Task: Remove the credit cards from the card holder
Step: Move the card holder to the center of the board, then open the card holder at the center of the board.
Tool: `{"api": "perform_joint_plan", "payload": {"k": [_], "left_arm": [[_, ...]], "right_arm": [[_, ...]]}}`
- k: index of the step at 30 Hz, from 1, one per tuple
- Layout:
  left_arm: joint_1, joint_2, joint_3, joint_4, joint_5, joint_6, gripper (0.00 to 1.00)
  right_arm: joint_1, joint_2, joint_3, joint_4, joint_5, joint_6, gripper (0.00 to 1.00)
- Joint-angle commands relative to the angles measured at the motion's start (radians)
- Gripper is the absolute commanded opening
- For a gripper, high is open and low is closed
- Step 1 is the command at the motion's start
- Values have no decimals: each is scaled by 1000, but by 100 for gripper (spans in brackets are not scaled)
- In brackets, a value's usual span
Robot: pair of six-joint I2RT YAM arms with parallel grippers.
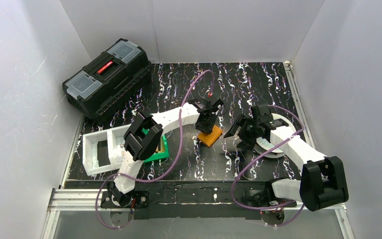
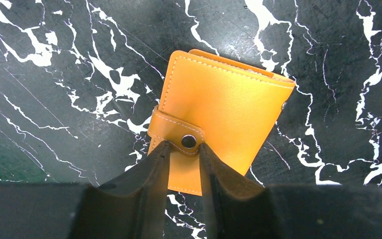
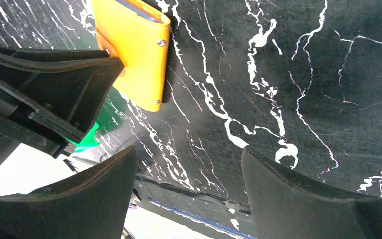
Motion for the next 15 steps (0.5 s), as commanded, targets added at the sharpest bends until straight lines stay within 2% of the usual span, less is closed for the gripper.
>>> {"api": "perform_joint_plan", "payload": {"k": [1, 6, 15], "left_arm": [[-2, 50, 3, -36, -41, -15, 22], [1, 58, 24, -69, -18, -39, 2], [49, -37, 0, -98, 129, -146, 0]], "right_arm": [[5, 19, -9, 37, 14, -15, 82], [5, 46, -7, 49, 2, -26, 82], [26, 131, 11, 98, -14, -34, 81]]}}
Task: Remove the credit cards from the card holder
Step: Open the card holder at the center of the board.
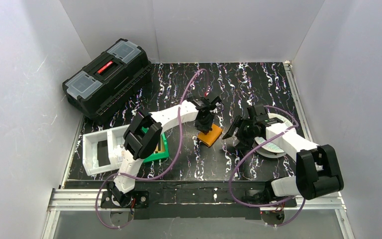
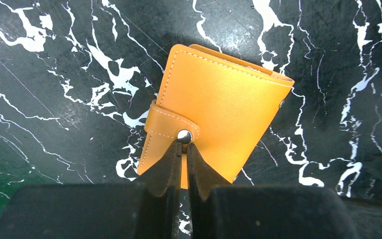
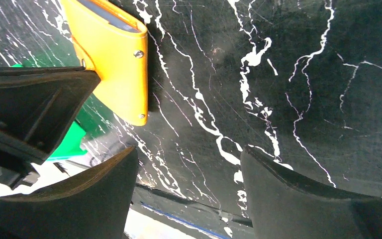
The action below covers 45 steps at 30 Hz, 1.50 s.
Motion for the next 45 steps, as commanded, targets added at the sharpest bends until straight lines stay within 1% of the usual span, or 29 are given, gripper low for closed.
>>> {"api": "perform_joint_plan", "payload": {"k": [1, 9, 17, 21, 31, 34, 38, 41, 42, 45], "left_arm": [[35, -61, -37, -46, 118, -79, 0], [80, -125, -110, -10, 242, -159, 0], [95, -155, -150, 15, 285, -196, 0], [101, -152, -152, 19, 301, -215, 0], [118, -158, -164, 27, 327, -253, 0], [123, -167, -177, 38, 339, -263, 0], [130, -190, -195, 50, 349, -270, 0], [136, -211, -211, 52, 352, -271, 0], [139, -217, -216, 52, 354, -272, 0], [151, -237, -229, 58, 361, -271, 0]], "right_arm": [[22, 52, 26, 51, -13, -12, 81], [70, 188, 114, 86, -3, 1, 81], [114, 299, 175, 102, -1, 9, 79], [121, 293, 162, 112, 10, 20, 78], [120, 210, 88, 135, 44, 32, 74], [120, 211, 80, 143, 34, 29, 69], [120, 224, 78, 150, 26, 29, 55], [120, 224, 81, 152, 27, 24, 51], [120, 222, 84, 152, 29, 20, 47], [120, 217, 91, 146, 37, 11, 41]]}}
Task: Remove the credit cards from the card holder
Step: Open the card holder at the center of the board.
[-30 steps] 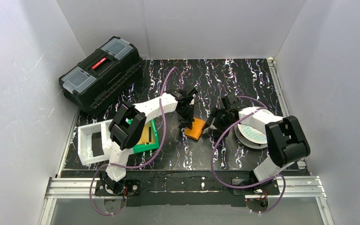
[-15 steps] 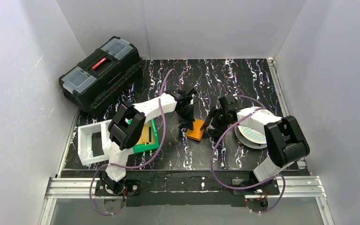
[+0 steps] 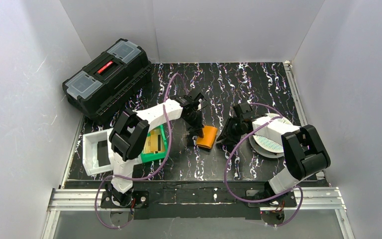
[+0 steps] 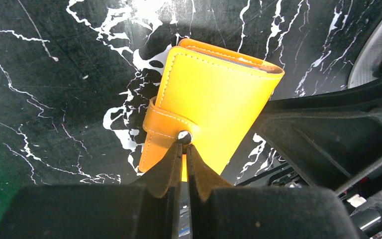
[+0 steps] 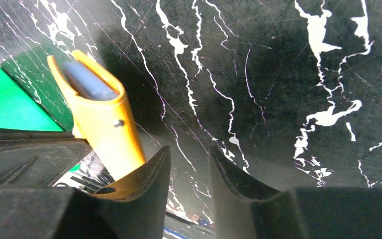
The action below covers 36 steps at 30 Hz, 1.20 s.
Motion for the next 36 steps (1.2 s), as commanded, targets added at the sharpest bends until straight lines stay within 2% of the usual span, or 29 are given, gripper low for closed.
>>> {"api": "perform_joint_plan", "payload": {"k": [1, 3, 4, 9, 12, 15, 18, 25, 28, 29, 33, 36], "left_arm": [[19, -103, -27, -1, 37, -7, 0], [27, -117, -37, 5, 43, -12, 0], [28, -120, -41, 5, 41, -9, 0], [32, -98, -39, -7, 37, -8, 0], [33, -88, -40, 5, 59, -19, 0], [32, -95, -43, 20, 74, -32, 0], [34, -96, -41, 28, 96, -44, 0], [37, -99, -52, 63, 146, -85, 0], [37, -96, -61, 81, 168, -100, 0], [37, -94, -63, 87, 175, -105, 0], [39, -100, -72, 96, 174, -113, 0], [45, -115, -86, 87, 149, -105, 0]], "right_arm": [[2, -17, 16, 14, 15, -18, 38], [2, -11, 23, 7, 17, -22, 36], [3, -12, 29, -1, 18, -25, 38], [3, -136, -11, 3, 32, -9, 72], [3, -222, -51, 77, -11, 8, 86], [8, -224, -64, 163, -63, 20, 90], [27, -156, -18, 183, -91, 9, 89], [53, -33, 12, 246, -113, 28, 81], [53, -21, 5, 286, -126, 52, 72], [54, -17, 4, 287, -126, 58, 67], [53, -14, -10, 291, -106, 70, 29], [54, -18, -23, 281, -87, 64, 7]]}}
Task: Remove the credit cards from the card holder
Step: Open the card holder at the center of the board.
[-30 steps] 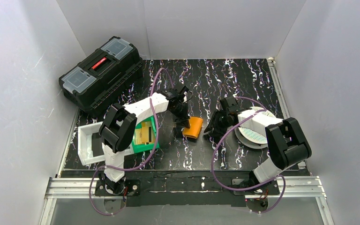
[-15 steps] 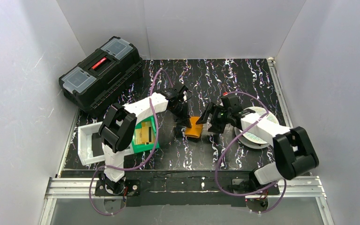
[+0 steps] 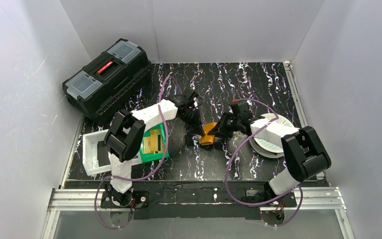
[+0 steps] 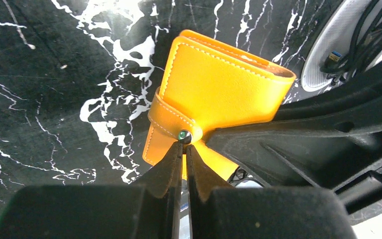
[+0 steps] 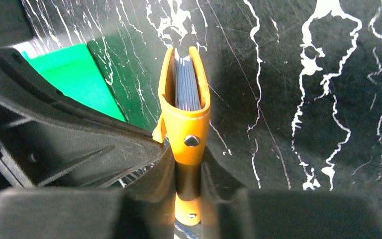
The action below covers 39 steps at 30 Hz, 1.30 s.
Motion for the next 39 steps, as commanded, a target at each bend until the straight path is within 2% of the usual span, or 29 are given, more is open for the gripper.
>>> {"api": "perform_joint_plan", "payload": {"k": [1, 12, 15, 21, 26, 32, 39], "left_arm": [[12, -73, -25, -7, 10, 1, 0], [33, -127, -55, -67, -108, 76, 0], [39, -142, -74, -74, -122, 87, 0], [39, -176, -103, -57, -90, 96, 0], [39, -195, -105, -55, -79, 99, 0], [39, -200, -127, -15, -22, 64, 0], [39, -252, -270, 128, 42, -80, 0]], "right_arm": [[2, 1, -4, 26, 27, 2, 2], [2, 0, -35, -33, 89, -54, 1], [3, 2, -33, -57, 97, -66, 14], [4, -25, -1, -147, 147, -98, 51], [3, -51, 30, -228, 192, -123, 72], [23, -90, 83, -339, 284, -155, 82], [99, -60, 172, -440, 361, -163, 79]]}}
